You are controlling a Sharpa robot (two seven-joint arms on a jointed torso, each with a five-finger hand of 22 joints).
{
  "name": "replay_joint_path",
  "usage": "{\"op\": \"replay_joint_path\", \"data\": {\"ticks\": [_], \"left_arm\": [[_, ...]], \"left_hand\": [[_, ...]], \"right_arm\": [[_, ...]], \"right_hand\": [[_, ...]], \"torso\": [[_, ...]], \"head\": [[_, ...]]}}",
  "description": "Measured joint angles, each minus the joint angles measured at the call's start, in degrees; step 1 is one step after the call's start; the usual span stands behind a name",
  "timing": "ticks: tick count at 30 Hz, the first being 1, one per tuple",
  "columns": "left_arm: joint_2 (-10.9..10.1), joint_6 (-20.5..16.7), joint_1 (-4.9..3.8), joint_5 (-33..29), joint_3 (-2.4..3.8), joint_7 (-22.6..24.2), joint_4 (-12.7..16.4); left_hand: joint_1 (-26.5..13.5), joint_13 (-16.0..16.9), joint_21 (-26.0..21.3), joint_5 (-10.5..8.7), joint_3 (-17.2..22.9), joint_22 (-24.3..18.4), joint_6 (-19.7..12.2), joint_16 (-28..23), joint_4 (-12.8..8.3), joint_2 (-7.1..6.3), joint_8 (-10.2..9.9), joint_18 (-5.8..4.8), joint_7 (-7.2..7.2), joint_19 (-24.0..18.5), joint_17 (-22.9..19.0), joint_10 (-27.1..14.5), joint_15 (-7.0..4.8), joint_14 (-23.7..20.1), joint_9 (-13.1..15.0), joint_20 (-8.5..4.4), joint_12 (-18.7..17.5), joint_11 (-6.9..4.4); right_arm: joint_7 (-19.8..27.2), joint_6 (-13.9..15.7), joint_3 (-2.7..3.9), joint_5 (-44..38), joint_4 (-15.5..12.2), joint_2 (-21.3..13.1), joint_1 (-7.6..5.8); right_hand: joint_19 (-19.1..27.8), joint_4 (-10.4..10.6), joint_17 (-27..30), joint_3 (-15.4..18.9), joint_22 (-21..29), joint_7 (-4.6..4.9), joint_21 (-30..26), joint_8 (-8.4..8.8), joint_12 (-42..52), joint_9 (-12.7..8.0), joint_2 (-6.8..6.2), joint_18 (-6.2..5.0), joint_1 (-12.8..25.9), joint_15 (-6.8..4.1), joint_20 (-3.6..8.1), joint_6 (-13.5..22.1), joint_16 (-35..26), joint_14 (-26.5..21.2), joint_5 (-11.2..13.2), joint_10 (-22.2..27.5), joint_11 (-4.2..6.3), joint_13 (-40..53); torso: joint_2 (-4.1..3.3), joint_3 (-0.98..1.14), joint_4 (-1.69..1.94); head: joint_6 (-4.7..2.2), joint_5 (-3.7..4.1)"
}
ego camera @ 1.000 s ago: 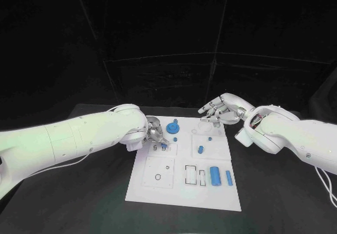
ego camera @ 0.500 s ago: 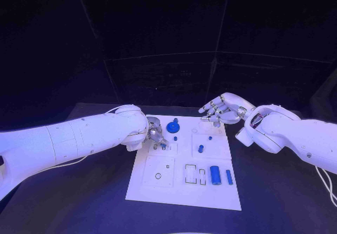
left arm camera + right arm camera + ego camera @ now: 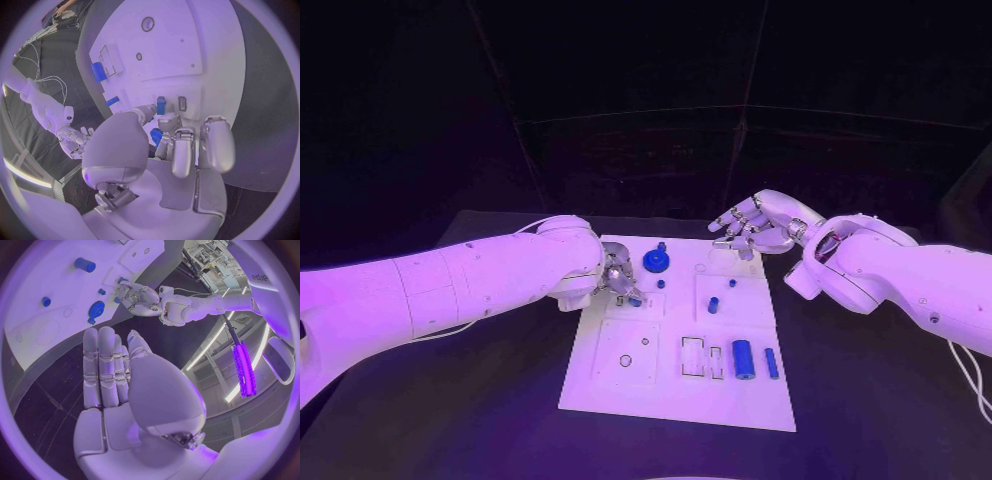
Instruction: Assemble the parts on the task board
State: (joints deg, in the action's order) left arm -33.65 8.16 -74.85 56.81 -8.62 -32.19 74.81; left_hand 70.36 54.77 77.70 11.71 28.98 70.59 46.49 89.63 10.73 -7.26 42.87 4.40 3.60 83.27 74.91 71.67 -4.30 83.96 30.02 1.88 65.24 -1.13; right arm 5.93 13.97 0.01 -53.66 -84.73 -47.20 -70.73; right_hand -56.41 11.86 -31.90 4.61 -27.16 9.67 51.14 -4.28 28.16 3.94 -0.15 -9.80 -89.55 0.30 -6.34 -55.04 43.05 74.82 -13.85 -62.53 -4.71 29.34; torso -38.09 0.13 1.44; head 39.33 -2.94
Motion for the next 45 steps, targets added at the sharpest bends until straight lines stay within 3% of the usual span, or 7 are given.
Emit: {"op": "replay_joint_path", "data": {"ticks": [16, 23, 35, 45], "left_arm": [[0.5, 1.05, -0.08, 0.24, 0.09, -0.36, -0.47], [1.02, 1.55, -0.05, 0.27, 0.04, -0.57, -1.05], [1.88, 2.16, 0.0, 0.16, 0.0, -0.89, -2.31], [2.38, 2.31, 0.02, 0.08, 0.0, -0.94, -2.88]], "left_hand": [[-1.0, 0.06, 0.0, -0.01, 1.18, 0.1, 0.34, 0.0, -0.3, 0.03, 0.26, 0.0, -0.32, 0.0, 0.0, 0.24, 0.0, 0.0, 0.4, 0.0, 0.21, 0.17], [-7.3, 0.6, 0.0, -0.18, 6.05, 0.13, 1.87, 0.0, -4.79, -0.34, 0.75, 0.0, -1.09, 0.19, 0.0, 0.65, -0.35, 0.08, 0.34, -0.19, 0.73, -0.23], [-10.07, 1.34, 0.0, -0.12, 2.71, 0.38, 2.89, 0.0, -2.75, 0.17, 0.45, 0.0, -1.27, 0.36, 0.0, 0.93, -0.42, 0.0, -0.1, -0.36, 1.36, -0.53], [-10.52, 1.57, 0.0, -0.12, 1.91, 0.53, 2.97, 0.0, -2.45, 0.19, 0.45, 0.0, -1.36, 0.36, 0.0, 0.93, -0.42, 0.0, -0.09, -0.36, 1.76, -0.52]], "right_arm": [[0.1, -0.05, 0.0, 0.0, 0.0, 0.06, 0.0], [0.11, -0.06, 0.0, 0.0, -0.03, 0.07, 0.0], [0.1, -0.11, 0.0, 0.0, -0.13, 0.1, 0.0], [0.1, -0.11, 0.0, -0.01, -0.18, 0.1, 0.0]], "right_hand": [[0.0, 0.14, -0.12, 0.15, 0.05, 0.06, 0.0, 0.0, -0.01, 0.0, 0.23, 0.0, 0.23, 0.21, 0.0, 0.37, -0.22, -0.21, 0.0, 0.41, 0.01, -0.06], [0.0, 0.14, -0.12, 0.15, 0.05, 0.05, -0.23, 0.0, 0.22, 0.0, 0.23, 0.0, 0.23, 0.21, 0.0, 0.37, -0.21, -0.2, 0.0, 0.41, 0.01, -0.1], [0.0, 0.14, -0.18, 0.15, 0.16, 0.05, -0.23, 0.0, 0.22, 0.05, 0.23, 0.0, 0.23, 0.21, 0.0, 0.37, -0.21, -0.62, 0.0, 0.61, -0.2, -0.15], [0.0, 0.29, -0.24, 0.3, 0.21, 0.26, -0.47, 0.0, 0.22, 0.05, 0.23, 0.0, 0.23, 0.21, 0.0, 0.57, -0.47, -0.62, 0.0, 0.82, 0.01, -0.23]], "torso": [[-0.02, 0.03, 0.03], [-0.04, 0.03, 0.03], [-0.09, 0.03, 0.03], [-0.16, -0.04, 0.14]], "head": [[0.05, -0.11], [0.15, 0.01], [0.16, 0.29], [0.23, 0.47]]}}
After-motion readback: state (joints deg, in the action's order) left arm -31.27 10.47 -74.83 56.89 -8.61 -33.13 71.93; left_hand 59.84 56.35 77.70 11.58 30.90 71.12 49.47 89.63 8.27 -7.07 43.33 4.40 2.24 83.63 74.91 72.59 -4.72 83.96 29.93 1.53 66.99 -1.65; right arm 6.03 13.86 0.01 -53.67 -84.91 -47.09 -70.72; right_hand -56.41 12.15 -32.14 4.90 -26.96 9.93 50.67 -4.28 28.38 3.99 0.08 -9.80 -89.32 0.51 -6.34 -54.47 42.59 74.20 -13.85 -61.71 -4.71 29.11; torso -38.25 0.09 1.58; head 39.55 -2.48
